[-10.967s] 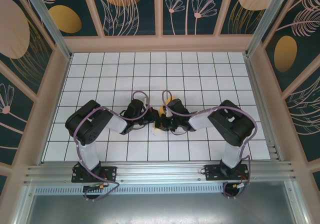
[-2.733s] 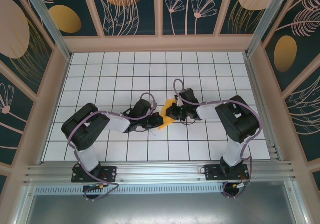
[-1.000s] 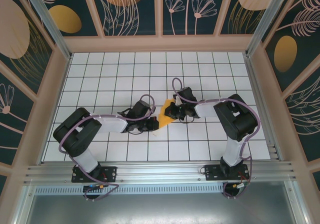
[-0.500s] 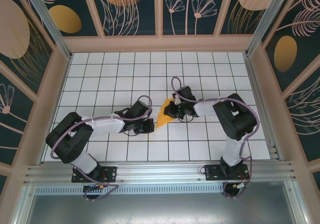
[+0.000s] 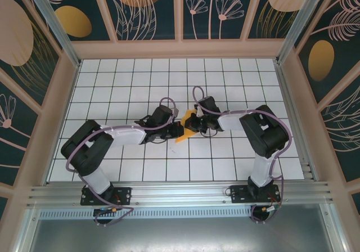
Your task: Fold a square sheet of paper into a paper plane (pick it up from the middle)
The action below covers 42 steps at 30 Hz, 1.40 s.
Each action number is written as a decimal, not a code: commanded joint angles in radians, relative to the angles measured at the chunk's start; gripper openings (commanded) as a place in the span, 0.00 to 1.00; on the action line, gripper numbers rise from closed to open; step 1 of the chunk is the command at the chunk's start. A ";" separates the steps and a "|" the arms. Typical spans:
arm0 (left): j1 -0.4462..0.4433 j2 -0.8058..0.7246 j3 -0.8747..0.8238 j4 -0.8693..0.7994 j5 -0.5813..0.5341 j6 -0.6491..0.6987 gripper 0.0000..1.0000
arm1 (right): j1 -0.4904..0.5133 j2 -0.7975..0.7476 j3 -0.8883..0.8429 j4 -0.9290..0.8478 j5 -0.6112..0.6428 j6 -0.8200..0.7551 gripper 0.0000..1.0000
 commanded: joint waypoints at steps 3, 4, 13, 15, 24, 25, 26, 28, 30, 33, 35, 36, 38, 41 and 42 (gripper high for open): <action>0.001 0.095 -0.003 0.071 -0.002 -0.023 0.03 | 0.000 0.015 0.013 -0.029 0.022 -0.027 0.05; 0.001 0.102 -0.012 0.075 -0.004 -0.024 0.03 | -0.002 0.014 0.013 -0.028 0.019 -0.028 0.05; 0.001 0.092 -0.110 0.104 0.008 -0.039 0.03 | -0.005 0.023 0.029 -0.031 0.004 -0.041 0.06; 0.002 0.091 -0.128 0.118 0.014 -0.049 0.03 | -0.005 0.025 0.031 -0.033 0.001 -0.044 0.06; 0.005 -0.062 -0.108 0.104 -0.014 -0.032 0.05 | -0.005 0.025 0.031 -0.038 -0.007 -0.052 0.06; 0.007 -0.076 -0.102 0.090 -0.032 -0.025 0.05 | -0.005 0.024 0.031 -0.037 -0.007 -0.053 0.06; 0.011 -0.084 -0.100 0.081 -0.046 -0.024 0.04 | -0.005 0.023 0.032 -0.038 -0.007 -0.054 0.06; 0.027 -0.089 -0.105 0.087 -0.068 -0.029 0.04 | -0.005 0.025 0.034 -0.038 -0.007 -0.053 0.05; 0.036 -0.075 -0.103 0.096 -0.064 -0.027 0.04 | -0.005 0.023 0.032 -0.036 -0.006 -0.052 0.06; 0.039 -0.043 -0.099 0.113 -0.041 -0.027 0.04 | -0.005 0.017 0.029 -0.033 -0.004 -0.047 0.06; 0.039 -0.025 -0.100 0.128 -0.025 -0.028 0.04 | -0.005 0.017 0.030 -0.036 -0.002 -0.048 0.06; 0.039 -0.017 -0.102 0.140 -0.017 -0.030 0.04 | -0.005 0.017 0.030 -0.037 -0.001 -0.049 0.06; 0.039 -0.006 -0.101 0.160 0.005 -0.030 0.04 | -0.005 0.019 0.030 -0.038 -0.001 -0.049 0.06; 0.039 -0.002 -0.092 0.180 0.045 -0.024 0.05 | -0.005 0.017 0.030 -0.038 -0.001 -0.049 0.06; 0.039 0.030 -0.091 0.187 0.056 -0.023 0.05 | -0.005 0.017 0.029 -0.038 -0.001 -0.048 0.06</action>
